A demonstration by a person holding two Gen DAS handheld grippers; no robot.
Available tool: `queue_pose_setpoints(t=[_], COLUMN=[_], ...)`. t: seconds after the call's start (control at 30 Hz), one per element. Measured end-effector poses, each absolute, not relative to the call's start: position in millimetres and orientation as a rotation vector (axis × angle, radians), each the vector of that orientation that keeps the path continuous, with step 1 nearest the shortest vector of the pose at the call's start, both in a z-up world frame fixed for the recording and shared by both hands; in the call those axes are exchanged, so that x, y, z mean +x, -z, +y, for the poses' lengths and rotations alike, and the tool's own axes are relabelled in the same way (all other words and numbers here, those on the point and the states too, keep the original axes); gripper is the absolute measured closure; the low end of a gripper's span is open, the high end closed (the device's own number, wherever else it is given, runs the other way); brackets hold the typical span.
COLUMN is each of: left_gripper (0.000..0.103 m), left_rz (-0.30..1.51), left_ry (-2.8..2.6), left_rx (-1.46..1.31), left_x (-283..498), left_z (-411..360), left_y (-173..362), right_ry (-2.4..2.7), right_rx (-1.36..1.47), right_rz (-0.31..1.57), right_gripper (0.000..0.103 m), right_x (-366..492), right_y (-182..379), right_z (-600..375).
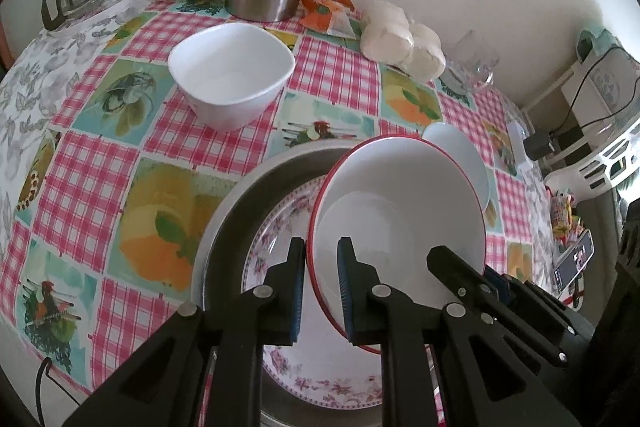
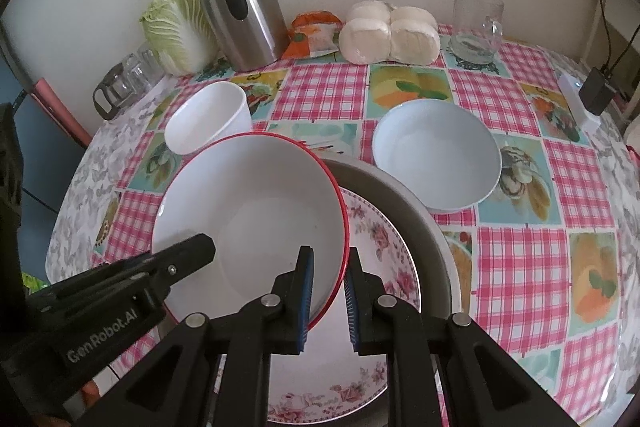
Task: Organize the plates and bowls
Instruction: 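Lower the red-rimmed bowl with both tools onto the floral plate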
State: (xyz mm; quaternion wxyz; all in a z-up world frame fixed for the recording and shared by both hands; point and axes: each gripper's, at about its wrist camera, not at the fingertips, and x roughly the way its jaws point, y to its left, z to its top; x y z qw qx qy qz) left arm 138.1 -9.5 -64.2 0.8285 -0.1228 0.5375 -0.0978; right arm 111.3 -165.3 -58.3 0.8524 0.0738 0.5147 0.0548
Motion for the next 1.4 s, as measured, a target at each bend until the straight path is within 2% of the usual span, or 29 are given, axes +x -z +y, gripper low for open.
queue_pose_setpoints(t=[1.07,1.4], left_gripper=[0.087,0.086], left_rz=[1.205,1.211], left_ry=[0.227,0.228], left_rx=[-0.23,-0.26], left_x=[140.9,142.3], left_z=[-17.2,-14.9], left_y=[75.4,76.3], right_ry=[-0.1,-0.108], right_rx=[0.201,0.241], right_rz=[1.139,1.138], right_gripper=[0.087,0.084], right_x=[111.0,112.8], right_y=[71.5,73.4], right_z=[-173.7,-176.6])
